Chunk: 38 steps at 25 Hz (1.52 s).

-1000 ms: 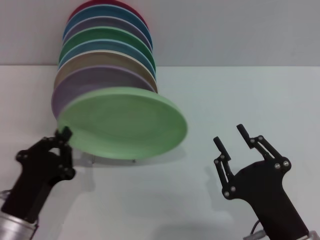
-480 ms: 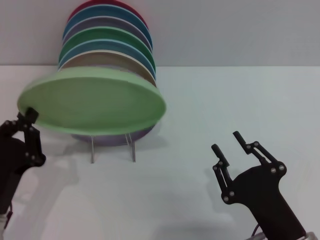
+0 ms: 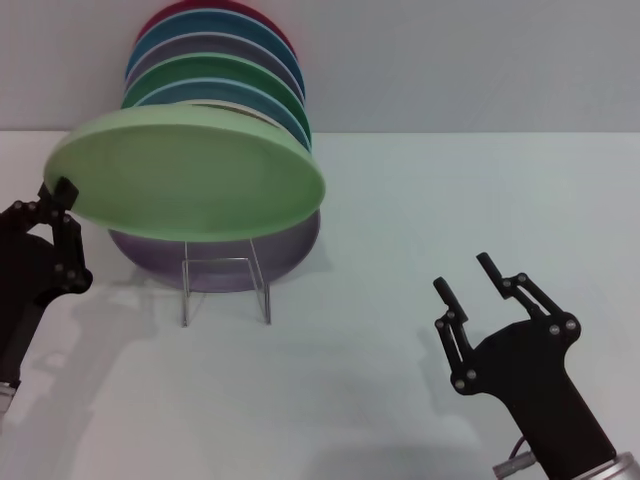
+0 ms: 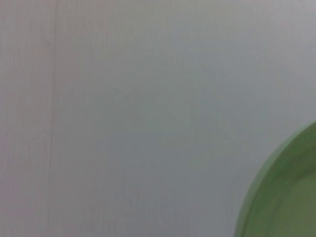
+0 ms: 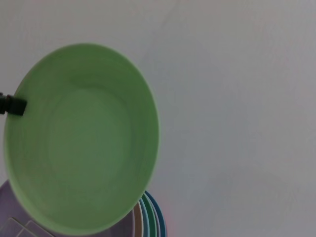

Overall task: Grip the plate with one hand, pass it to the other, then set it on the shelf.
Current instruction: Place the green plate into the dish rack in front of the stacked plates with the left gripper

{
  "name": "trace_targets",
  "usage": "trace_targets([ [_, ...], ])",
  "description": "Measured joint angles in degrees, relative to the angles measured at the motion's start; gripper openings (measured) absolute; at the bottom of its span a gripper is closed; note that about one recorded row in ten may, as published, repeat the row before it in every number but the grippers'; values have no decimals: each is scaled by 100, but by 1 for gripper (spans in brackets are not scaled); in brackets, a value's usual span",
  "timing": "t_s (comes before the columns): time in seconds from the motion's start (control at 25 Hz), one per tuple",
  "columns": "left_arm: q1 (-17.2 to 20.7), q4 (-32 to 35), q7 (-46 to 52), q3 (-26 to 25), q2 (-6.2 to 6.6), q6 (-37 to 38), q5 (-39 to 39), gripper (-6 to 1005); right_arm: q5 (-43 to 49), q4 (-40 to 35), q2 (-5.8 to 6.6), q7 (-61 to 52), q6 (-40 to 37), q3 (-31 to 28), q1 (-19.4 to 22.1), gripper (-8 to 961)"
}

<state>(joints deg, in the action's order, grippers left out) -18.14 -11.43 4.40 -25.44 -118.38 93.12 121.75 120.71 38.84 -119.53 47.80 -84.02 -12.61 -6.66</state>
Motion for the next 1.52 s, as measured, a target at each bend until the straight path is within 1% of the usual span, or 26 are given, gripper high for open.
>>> trace_targets([
  [0.36,26,16,-226,40,-18,-518,28,130,-128,-33,0,41,1,-39,-89,381],
  [0.48,32,-6,-437,92,-25,-702,39,137,-151,-59,-1,44,1,-40,-130,381],
  [0.88,1,-15,-477,128,-27,-1209,51,157,-281,-97,-10,50,31,-40,-242,380],
  [1.52,-11,-36,-475,125,-26,-1380,50,190,-322,-96,-10,54,61,-39,-338,380],
])
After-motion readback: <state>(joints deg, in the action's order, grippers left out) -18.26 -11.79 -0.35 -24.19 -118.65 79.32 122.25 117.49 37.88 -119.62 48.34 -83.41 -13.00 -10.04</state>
